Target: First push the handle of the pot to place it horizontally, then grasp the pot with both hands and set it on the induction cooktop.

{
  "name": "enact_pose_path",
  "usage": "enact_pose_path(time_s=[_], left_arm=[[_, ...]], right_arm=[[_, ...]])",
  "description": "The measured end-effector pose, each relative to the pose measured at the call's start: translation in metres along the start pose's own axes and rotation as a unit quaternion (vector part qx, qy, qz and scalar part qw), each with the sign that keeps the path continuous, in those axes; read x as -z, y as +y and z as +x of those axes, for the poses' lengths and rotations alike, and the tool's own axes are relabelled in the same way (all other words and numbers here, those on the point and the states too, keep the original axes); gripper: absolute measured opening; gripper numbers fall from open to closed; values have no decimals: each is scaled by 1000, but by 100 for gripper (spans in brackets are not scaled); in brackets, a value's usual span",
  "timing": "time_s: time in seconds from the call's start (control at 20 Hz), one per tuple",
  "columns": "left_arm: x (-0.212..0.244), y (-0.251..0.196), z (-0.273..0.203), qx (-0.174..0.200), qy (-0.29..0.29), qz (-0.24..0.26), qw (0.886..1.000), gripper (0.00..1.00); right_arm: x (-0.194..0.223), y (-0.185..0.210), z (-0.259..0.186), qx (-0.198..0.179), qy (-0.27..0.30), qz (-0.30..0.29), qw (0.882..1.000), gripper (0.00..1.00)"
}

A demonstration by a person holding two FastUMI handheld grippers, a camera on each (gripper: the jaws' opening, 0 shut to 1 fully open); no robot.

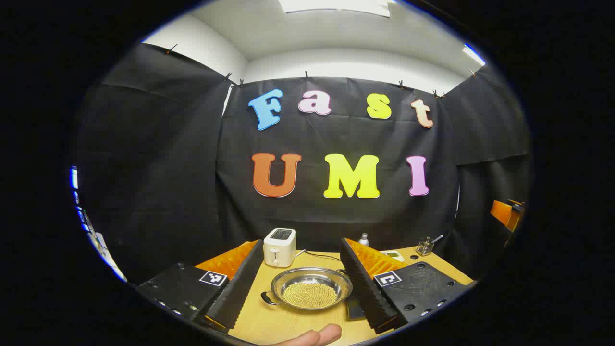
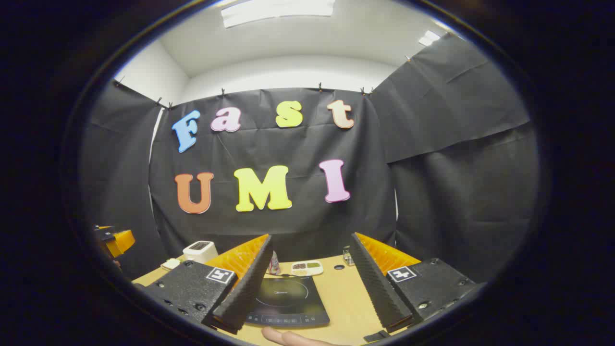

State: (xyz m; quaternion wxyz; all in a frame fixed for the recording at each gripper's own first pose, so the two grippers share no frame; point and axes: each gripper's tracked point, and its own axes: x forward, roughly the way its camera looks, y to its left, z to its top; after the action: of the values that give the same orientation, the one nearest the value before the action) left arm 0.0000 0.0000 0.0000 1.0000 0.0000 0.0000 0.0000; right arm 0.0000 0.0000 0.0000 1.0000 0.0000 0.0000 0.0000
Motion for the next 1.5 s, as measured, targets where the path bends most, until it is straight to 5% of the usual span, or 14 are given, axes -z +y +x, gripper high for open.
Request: enact_pose_path(time_s=[0.8,1.1,1.15,1.2,1.4,1.5], left_arm=[[21,27,5,-11,13,13,1000,95],[39,29,19,5,12,12,1000,95],[44,27,21,11,13,14,1000,83],[52,27,26,17,17,17,1000,89],[86,24,37,30,68,12,997,64],[104,19,42,38,97,7,995,22]], right_arm=[[-28,16,-29,-16,-83,-32,996,96],[-21,25,-30,-33,-74,-26,996,96],[-21,24,-29,-32,-74,-27,996,96],[-19,24,-30,-31,-74,-27,996,96],[-12,24,-27,-30,-67,-29,997,96],[-9,25,-27,-31,-66,-29,997,96]])
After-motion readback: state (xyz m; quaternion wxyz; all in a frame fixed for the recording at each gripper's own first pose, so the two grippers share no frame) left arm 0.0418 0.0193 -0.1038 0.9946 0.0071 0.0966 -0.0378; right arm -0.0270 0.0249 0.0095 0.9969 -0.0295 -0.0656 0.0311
